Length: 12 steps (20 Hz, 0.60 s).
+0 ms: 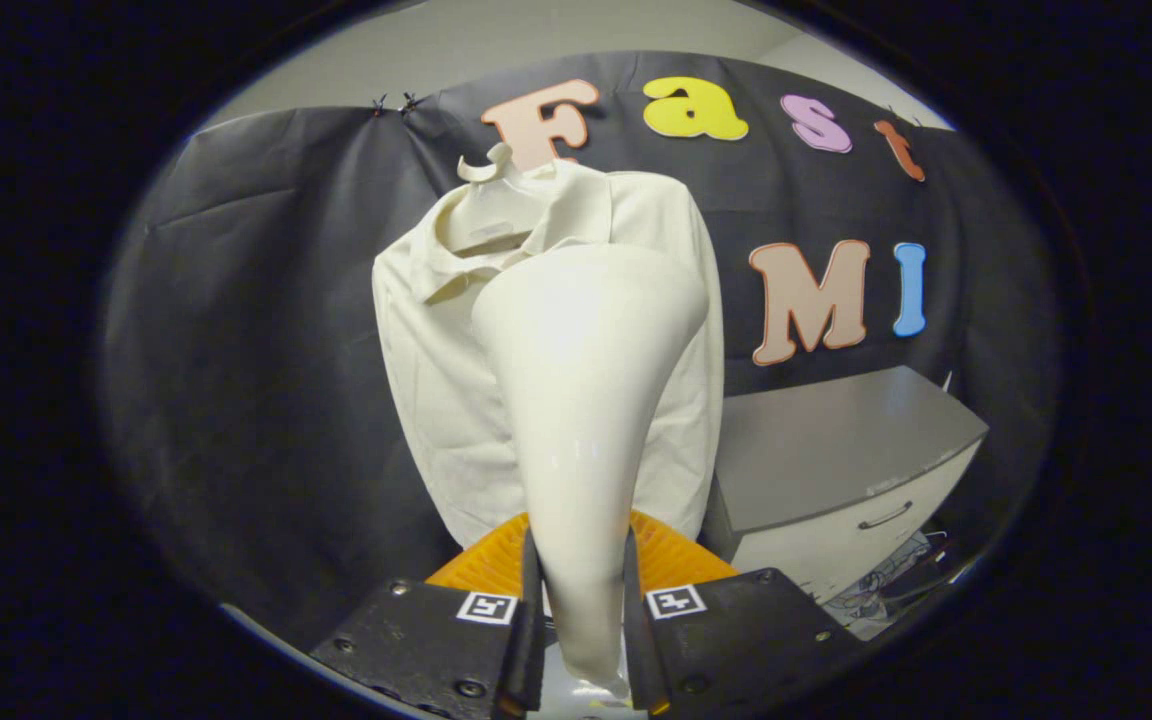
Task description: Iron the clothes twice with a garment steamer, once on the left side and once on the right side.
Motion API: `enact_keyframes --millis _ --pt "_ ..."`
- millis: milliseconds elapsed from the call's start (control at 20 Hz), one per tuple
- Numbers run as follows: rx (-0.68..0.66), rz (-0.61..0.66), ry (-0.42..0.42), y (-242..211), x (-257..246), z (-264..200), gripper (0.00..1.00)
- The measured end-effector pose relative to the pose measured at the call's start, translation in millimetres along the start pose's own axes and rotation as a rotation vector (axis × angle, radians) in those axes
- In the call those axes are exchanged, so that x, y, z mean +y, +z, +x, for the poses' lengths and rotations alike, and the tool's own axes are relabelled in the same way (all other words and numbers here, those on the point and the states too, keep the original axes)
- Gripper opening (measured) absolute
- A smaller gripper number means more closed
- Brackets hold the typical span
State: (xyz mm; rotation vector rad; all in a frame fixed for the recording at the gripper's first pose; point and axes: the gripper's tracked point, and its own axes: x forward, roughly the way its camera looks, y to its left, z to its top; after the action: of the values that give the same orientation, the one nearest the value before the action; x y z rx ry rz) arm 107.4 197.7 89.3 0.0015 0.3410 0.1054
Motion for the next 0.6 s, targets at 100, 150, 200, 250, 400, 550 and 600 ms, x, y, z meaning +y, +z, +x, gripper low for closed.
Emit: enact_keyframes --millis 100,150,200,250,400,550,600 --pt "-0.011 -0.005 -0.019 25 -6 11 0.33" --pt "-0.021 -0.009 -0.028 36 -9 18 0.33" --pt "-0.027 -0.01 -0.04 46 -12 26 0.33" --pt "-0.049 -0.033 -0.05 55 -15 31 0.33" --pt "-0.056 -0.029 -0.06 73 -20 51 0.33" --pt "-0.045 -0.027 -0.061 79 -23 68 0.33" --pt "-0.044 -0.038 -0.059 80 -25 74 0.33"
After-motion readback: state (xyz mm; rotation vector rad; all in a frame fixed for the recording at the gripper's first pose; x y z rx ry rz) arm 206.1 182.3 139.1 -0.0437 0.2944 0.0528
